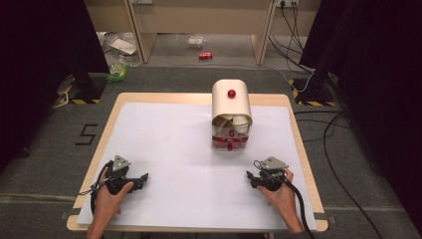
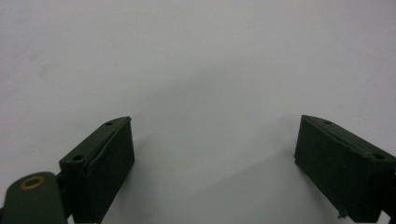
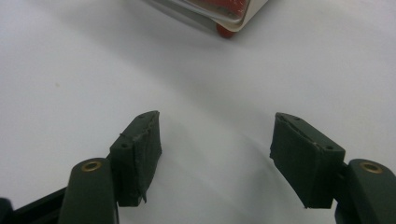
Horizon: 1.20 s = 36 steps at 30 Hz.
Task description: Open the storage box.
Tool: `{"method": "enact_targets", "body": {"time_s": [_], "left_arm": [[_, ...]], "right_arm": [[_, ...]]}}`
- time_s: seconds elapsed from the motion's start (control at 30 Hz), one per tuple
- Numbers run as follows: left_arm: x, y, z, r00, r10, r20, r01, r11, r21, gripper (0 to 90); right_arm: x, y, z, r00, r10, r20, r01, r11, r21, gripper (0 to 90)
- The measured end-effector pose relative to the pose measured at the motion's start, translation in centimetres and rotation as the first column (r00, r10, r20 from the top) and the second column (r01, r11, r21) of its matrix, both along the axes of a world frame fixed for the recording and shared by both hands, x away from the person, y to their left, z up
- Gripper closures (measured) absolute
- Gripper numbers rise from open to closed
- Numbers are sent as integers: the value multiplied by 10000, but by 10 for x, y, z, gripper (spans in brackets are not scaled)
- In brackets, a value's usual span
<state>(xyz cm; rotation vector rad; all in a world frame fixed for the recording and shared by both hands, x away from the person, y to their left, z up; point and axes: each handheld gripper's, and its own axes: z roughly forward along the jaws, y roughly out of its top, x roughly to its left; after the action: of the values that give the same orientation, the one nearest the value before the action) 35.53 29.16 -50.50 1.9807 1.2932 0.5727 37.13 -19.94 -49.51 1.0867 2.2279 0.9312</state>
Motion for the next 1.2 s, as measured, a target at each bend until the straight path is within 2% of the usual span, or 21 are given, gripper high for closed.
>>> {"method": "enact_targets", "body": {"time_s": [0.5,0.53,0.57,0.6,0.7,0.77,0.9,1.07,1.2], "left_arm": [[0,0,0,10000,0,-3,0,10000,-2,112],[0,0,0,10000,2,-3,-2,10000,-5,112],[0,0,0,10000,1,-4,-1,10000,-7,112],[0,0,0,10000,3,-4,-3,10000,-9,112],[0,0,0,10000,1,-7,-1,10000,-9,112],[0,0,0,10000,1,-4,-1,10000,-1,112],[0,0,0,10000,0,4,0,10000,-5,112],[0,0,0,10000,3,-3,-3,10000,-1,112],[0,0,0,10000,2,8,-2,10000,5,112]], "right_arm": [[-3,3,1,9997,-106,228,110,9998,-169,331],[-4,3,1,9994,-239,248,241,9997,-56,330],[-5,3,3,9975,-593,381,575,9973,454,338],[-7,3,7,9950,-774,634,727,9946,737,355],[-12,8,16,9838,-1145,1381,971,9872,1267,381],[-14,13,18,9806,-1196,1553,955,9834,1546,392],[-15,22,19,9741,-1278,1867,945,9795,1777,420],[-18,39,22,9591,-1377,2474,873,9750,2043,451],[-19,57,17,9567,-1402,2552,852,9728,2153,474]]}}
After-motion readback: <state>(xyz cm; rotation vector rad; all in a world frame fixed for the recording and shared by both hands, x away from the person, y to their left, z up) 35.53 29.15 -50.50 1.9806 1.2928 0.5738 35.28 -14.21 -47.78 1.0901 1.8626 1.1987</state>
